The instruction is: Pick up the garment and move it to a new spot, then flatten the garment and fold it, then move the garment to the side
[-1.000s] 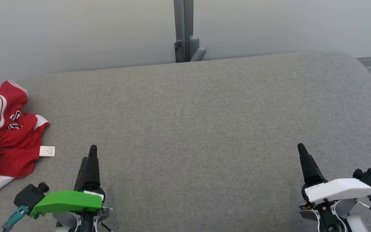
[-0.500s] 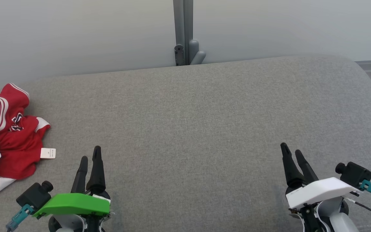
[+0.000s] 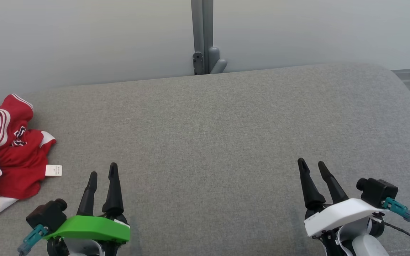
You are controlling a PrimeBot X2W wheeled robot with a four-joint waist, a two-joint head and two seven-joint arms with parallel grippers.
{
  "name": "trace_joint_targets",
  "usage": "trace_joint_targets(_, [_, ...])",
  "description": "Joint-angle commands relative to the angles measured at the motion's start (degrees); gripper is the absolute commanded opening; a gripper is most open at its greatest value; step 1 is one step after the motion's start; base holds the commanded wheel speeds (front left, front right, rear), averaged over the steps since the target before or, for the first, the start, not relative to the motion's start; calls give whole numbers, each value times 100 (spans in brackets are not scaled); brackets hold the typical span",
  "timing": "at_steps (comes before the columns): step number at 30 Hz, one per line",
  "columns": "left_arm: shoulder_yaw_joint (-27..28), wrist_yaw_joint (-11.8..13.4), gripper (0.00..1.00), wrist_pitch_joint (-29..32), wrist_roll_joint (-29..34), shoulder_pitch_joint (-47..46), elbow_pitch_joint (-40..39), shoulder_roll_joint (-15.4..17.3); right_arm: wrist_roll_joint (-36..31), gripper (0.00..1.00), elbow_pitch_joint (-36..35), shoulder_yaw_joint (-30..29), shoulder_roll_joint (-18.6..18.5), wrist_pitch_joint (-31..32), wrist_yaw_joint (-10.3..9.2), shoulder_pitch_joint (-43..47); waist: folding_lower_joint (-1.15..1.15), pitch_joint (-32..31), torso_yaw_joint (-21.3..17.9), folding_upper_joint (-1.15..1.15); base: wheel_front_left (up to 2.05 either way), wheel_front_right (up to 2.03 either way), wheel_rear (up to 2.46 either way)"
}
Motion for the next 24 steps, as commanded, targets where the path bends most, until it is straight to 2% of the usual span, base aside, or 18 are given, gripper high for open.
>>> trace_joint_targets(1, [-21, 27, 100, -52, 235, 3, -81, 22, -191, 100, -87, 50, -35, -64, 2, -43, 0, 0, -3, 0, 0, 0, 0])
trace_joint_targets(24, [-63, 287, 100, -293, 1941, 113, -255, 28, -1449, 100, -444, 168, -45, -443, 3, 8, 0, -8, -45, 0, 0, 0, 0])
